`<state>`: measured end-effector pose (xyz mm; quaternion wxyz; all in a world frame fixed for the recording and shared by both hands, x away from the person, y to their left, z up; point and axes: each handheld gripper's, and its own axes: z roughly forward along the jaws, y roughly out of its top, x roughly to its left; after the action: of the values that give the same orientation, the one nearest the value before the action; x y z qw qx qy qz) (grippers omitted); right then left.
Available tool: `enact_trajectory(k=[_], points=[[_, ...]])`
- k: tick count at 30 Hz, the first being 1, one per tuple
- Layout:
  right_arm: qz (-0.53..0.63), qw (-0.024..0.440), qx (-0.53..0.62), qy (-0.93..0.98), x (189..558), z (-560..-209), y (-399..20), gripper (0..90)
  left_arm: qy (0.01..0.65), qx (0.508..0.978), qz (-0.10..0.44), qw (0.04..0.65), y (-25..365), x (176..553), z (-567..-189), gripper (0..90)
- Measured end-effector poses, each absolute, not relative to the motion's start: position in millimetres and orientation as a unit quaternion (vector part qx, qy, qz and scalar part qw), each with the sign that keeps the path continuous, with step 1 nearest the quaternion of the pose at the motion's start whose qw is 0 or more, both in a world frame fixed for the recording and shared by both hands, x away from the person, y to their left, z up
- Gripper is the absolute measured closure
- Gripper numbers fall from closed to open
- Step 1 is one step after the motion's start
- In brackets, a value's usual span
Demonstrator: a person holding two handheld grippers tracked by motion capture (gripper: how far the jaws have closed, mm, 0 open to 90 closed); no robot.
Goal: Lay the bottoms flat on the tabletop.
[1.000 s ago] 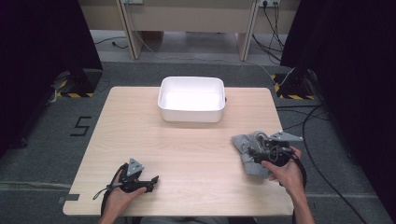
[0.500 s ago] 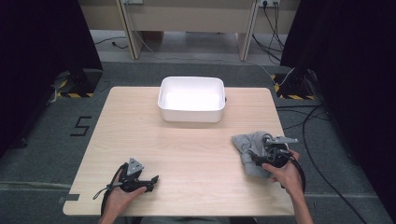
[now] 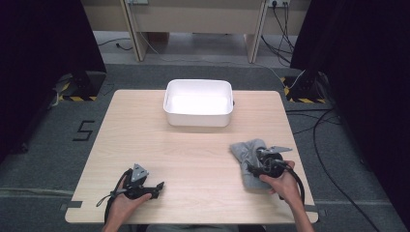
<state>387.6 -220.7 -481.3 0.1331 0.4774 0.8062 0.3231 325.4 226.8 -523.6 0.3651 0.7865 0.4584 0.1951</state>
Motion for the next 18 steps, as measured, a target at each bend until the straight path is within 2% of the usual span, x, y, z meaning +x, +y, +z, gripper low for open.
enact_trajectory(k=[13,16,18], points=[[0.359,0.081,0.443,0.817,355,-476,-137,30.8,0.459,0.786,0.195,0.365,227,325,-524,14.6],[0.366,0.093,0.429,0.821,352,-465,-134,31.8,0.459,0.786,0.195,0.365,227,325,-524,14.6],[0.364,0.122,0.423,0.82,353,-458,-136,32.1,0.458,0.786,0.195,0.365,227,325,-524,14.5]])
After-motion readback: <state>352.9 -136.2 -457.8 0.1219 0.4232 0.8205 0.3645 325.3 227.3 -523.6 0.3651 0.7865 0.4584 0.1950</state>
